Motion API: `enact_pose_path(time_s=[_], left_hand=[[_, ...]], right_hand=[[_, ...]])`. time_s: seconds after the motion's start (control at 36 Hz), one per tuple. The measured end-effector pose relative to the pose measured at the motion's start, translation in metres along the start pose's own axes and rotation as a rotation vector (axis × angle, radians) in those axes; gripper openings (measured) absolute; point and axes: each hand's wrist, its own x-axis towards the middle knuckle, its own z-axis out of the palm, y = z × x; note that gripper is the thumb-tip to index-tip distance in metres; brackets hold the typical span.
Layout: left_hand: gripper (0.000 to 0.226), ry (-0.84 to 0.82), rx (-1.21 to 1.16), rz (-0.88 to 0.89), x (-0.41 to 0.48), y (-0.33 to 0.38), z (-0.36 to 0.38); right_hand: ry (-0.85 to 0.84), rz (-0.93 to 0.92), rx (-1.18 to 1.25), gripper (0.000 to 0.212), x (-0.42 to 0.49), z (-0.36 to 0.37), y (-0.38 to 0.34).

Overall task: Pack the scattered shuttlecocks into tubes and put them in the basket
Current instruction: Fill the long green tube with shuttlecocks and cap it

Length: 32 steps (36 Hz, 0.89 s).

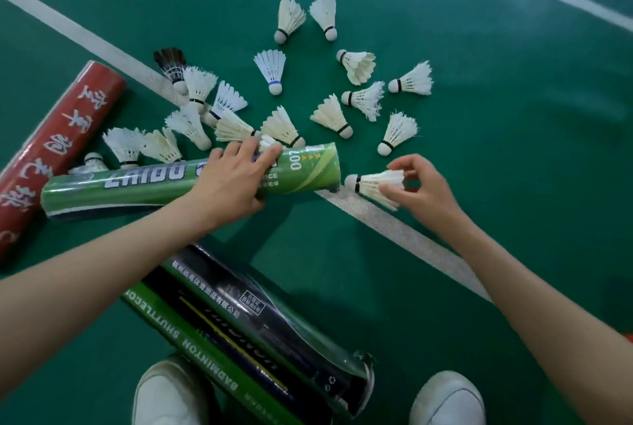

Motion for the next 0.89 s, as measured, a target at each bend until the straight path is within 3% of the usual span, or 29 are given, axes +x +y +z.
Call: enact_pose_path(time_s=[0.17,0.31,0.44,0.53,0.61,0.69,0.75,0.89], left_hand=[[0.086,0.067,-0.050,-0.010,0.021,0.005,-0.020],[0.087,0.125,-0.069,0.019,0.034,0.017,-0.032],[0.086,0.149,-0.059,-0.006,0.048,0.026,-0.038],[0.088,0.127,-0.058,-0.023,0.065,0.024,-0.039],[0.091,0.087,-0.059,-0.047,0.090,0.020,-0.043],[0.092,0.029,-0.024,-0.074,0.113,0.020,-0.049],[0.089,-0.008,0.021,-0.083,0.125,0.019,-0.049],[0.085,-0.029,0.022,-0.107,0.142,0.018,-0.048]], right_hand=[[0.113,-0.115,0.076,0.035,0.031,-0.011,-0.040],[0.047,-0.107,0.278,0.040,0.039,0.010,-0.056],[-0.033,-0.101,0.487,0.067,0.039,0.037,-0.065],[-0.030,-0.062,0.517,0.063,0.061,0.030,-0.065],[0.089,-0.045,0.241,0.045,0.096,0.006,-0.063],[0.139,0.021,-0.154,0.057,0.128,-0.016,-0.051],[0.134,0.093,-0.226,0.067,0.140,-0.027,-0.045],[0.123,0.224,-0.410,0.053,0.153,-0.037,-0.020]])
